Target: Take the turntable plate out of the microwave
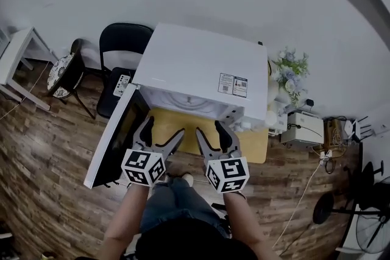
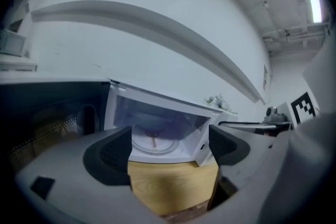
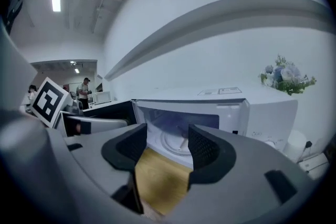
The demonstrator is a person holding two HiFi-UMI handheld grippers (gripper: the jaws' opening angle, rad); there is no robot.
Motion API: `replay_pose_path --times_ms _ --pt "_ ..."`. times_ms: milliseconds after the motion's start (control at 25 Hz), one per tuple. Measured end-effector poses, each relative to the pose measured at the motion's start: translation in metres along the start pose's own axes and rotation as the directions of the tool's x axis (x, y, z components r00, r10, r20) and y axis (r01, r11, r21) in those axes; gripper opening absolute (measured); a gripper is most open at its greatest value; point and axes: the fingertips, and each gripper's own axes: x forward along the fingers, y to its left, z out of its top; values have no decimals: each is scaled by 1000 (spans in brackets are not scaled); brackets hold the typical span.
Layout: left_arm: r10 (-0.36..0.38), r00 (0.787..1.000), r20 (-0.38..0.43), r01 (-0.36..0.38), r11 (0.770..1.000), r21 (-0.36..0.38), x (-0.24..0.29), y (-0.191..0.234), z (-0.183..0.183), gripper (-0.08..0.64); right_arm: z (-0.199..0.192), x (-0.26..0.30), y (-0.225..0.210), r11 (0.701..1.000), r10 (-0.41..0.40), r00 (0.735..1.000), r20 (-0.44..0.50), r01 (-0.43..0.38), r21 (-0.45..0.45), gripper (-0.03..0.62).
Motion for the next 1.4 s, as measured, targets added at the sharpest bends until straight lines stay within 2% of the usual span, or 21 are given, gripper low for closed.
replay_pose_path --times_ms 200,320,440,560,720,760,880,960,1040,1120,1280,1400 --pt "-56 997 -58 49 993 -111 25 17 -21 439 -17 19 -4 998 -34 999 -5 34 58 249" --pt "-113 989 -90 96 979 -178 40 23 -33 416 -33 31 -10 983 -42 999 -21 45 175 247" --pt "-165 980 -114 132 958 -254 55 30 -44 408 -50 46 -20 943 -42 999 -28 49 329 250" --pt "-187 975 -116 140 933 -331 69 42 -52 401 -66 59 -31 888 -62 998 -17 63 455 250" --pt "-203 974 -98 140 885 -443 86 55 -61 393 -87 77 -44 802 -75 997 -12 68 593 250" --pt "-202 974 -100 135 878 -459 89 58 -63 391 -91 82 -47 776 -80 997 -6 66 627 249" --pt "-185 975 -122 108 878 -466 99 67 -69 379 -100 97 -56 690 -95 995 11 58 721 249" --pt "-198 971 -133 106 859 -501 107 67 -76 376 -105 105 -59 643 -99 995 13 54 764 249" --pt "-195 971 -135 92 833 -545 113 68 -82 374 -109 113 -62 609 -105 994 18 50 791 249" --pt "-179 975 -132 74 820 -568 118 71 -84 367 -111 119 -67 570 -120 992 28 46 821 249" --pt "-146 980 -132 47 826 -562 123 71 -87 360 -114 128 -75 466 -138 989 54 17 885 244" --pt "-118 984 -136 28 847 -530 122 70 -85 352 -114 133 -75 413 -132 989 62 -2 911 229"
